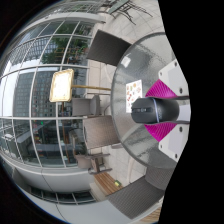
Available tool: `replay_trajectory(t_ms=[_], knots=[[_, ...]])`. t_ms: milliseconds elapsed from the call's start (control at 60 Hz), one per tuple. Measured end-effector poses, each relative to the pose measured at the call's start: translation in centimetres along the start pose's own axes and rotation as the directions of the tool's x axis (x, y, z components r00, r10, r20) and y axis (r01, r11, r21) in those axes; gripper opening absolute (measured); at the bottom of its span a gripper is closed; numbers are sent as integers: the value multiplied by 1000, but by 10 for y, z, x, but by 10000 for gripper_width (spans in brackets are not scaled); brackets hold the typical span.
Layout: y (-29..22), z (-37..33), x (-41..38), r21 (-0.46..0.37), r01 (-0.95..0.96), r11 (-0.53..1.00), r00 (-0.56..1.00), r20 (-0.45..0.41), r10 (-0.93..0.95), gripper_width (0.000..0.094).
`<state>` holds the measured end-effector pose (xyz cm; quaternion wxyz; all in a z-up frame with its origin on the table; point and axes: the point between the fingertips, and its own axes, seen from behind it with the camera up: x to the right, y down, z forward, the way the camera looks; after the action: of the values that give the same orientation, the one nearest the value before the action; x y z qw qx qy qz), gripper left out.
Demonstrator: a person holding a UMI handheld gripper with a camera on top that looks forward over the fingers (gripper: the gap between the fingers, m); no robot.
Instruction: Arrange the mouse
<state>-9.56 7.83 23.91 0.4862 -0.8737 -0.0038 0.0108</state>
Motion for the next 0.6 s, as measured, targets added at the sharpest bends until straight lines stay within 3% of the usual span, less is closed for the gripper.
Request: replay_trajectory(t_ms=[67,267,383,483,600], knots=[[51,9,-48,-58,13,998,999,38,-10,276],[211,67,-96,-302,68,951,997,43,-58,274],[254,76,-98,-366,66,928,998,35,-58,275],[256,75,-100,-326,73,943,997,32,-66,277],[255,76,-100,-315,38,948,999,27,-31,390]])
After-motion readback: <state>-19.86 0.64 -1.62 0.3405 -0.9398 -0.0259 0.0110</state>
